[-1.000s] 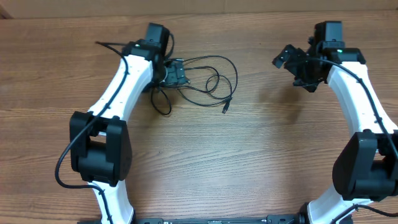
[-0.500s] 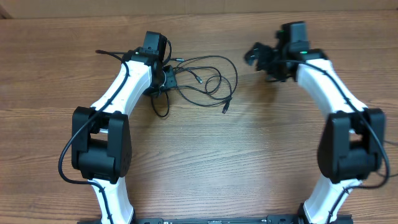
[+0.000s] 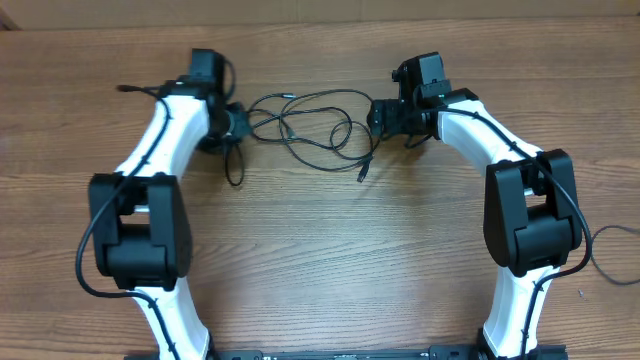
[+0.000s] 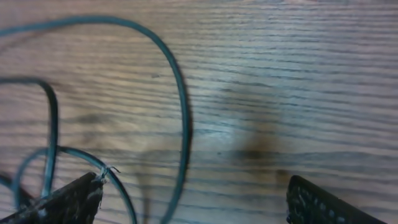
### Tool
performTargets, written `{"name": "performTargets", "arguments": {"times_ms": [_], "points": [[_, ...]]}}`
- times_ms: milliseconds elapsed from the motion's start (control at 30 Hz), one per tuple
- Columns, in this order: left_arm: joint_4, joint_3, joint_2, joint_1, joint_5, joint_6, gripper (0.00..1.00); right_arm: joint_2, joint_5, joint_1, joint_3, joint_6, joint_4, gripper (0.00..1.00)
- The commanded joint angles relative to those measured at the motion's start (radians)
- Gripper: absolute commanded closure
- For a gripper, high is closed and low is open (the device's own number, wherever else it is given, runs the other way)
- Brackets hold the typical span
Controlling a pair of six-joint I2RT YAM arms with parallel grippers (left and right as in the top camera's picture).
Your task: Untangle cables
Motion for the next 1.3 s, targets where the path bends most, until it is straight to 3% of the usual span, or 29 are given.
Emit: {"name": "performTargets", "arguments": {"times_ms": [0, 400, 500, 567, 633, 667, 767, 867, 1067, 1267], "points": [[-0.001, -0.003, 0.009, 0.023, 0.056, 0.017, 0.96, 0.024, -0.053, 0.008, -0.002, -0.134, -0.008, 0.06], [-0.008, -0.003, 0.009, 0.023, 0.051, 0.047, 0.96, 0.105, -0.056, 0.032, -0.002, -0.107, 0.1, 0.13], [-0.008, -0.003, 0.009, 0.023, 0.051, 0.046, 0.96, 0.135, -0.055, 0.041, -0.002, -0.114, 0.103, 0.35], [-0.008, -0.003, 0.009, 0.023, 0.051, 0.047, 0.95, 0.156, -0.02, 0.048, -0.002, -0.113, 0.113, 0.67], [-0.008, -0.003, 0.009, 0.024, 0.046, 0.065, 0.96, 0.173, 0.112, 0.056, -0.002, -0.06, 0.117, 0.93], [-0.008, -0.003, 0.008, 0.027, 0.043, 0.081, 0.96, 0.177, 0.221, 0.056, -0.002, -0.001, 0.109, 0.96], [-0.018, 0.0, 0.003, 0.051, 0.036, 0.138, 0.96, 0.172, 0.48, 0.034, 0.003, 0.177, 0.046, 0.96], [-0.059, 0.007, -0.001, 0.097, -0.04, 0.14, 0.96, 0.161, 0.564, -0.03, 0.03, 0.243, -0.069, 0.96], [-0.131, 0.012, -0.001, 0.246, -0.21, 0.085, 0.96, 0.126, 0.586, -0.245, 0.078, 0.309, -0.245, 0.96], [-0.152, 0.012, -0.001, 0.409, -0.218, 0.075, 0.96, 0.085, 0.54, -0.455, 0.136, 0.321, -0.379, 0.96]]}}
